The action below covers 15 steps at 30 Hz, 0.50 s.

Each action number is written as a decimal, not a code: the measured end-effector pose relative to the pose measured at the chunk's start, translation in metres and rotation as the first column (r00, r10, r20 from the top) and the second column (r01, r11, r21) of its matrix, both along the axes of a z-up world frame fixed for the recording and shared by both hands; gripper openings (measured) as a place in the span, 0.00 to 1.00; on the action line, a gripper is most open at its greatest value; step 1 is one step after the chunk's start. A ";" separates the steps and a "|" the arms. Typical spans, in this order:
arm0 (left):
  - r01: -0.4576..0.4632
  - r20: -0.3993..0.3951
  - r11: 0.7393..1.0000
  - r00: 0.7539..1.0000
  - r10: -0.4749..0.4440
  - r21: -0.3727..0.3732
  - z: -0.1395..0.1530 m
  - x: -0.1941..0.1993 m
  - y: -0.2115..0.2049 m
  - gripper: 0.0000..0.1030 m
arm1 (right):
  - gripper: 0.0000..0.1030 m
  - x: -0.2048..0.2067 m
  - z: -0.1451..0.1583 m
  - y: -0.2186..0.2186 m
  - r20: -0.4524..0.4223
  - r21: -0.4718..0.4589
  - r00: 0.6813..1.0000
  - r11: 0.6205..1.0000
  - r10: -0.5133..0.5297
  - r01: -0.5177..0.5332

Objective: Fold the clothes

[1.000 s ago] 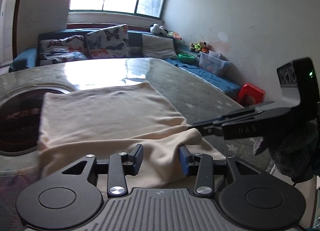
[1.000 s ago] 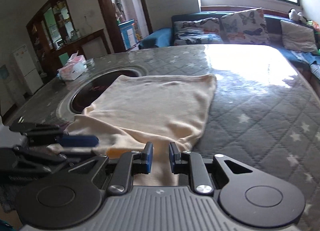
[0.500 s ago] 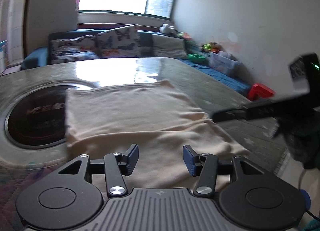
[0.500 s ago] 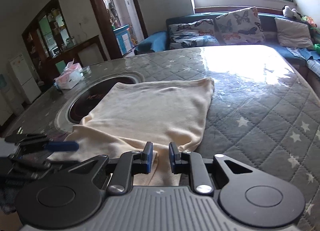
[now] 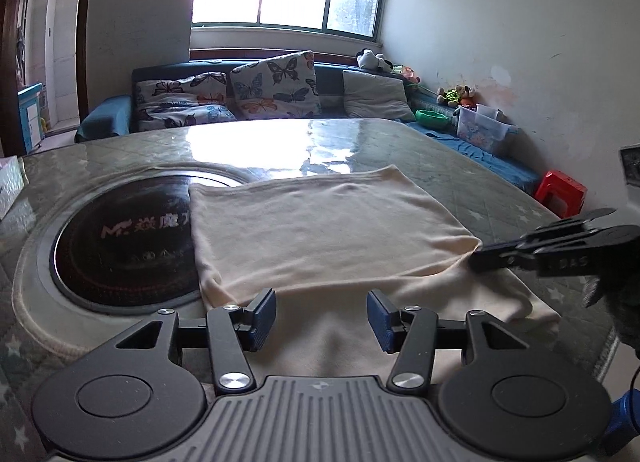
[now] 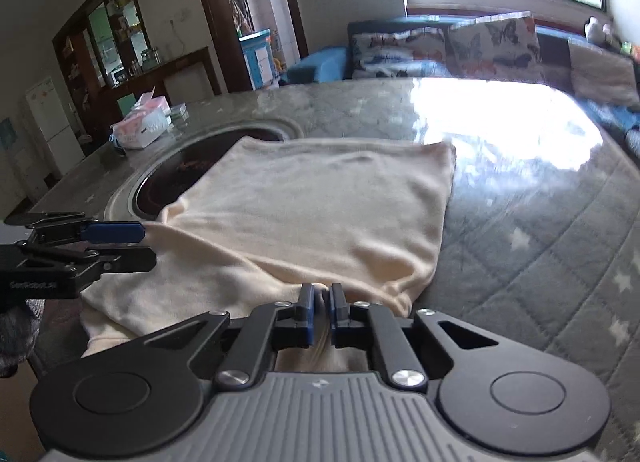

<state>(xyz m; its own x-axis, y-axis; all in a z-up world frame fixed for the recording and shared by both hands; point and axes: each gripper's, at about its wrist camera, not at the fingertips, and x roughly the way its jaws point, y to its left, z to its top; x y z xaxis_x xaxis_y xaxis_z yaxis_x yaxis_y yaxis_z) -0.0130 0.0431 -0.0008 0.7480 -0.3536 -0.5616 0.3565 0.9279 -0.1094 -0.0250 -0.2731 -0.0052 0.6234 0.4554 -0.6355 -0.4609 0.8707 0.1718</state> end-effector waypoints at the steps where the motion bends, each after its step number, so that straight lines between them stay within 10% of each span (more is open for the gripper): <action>1: 0.001 0.004 1.000 1.000 -0.001 0.005 0.000 0.002 0.000 0.52 | 0.06 -0.001 0.004 0.000 0.020 -0.002 1.000 1.000 -0.008 0.008; 15: 0.046 0.015 0.998 0.999 -0.047 0.041 -0.004 -0.011 -0.004 0.52 | 0.10 -0.015 0.013 0.000 0.053 -0.045 0.997 0.998 0.047 -0.045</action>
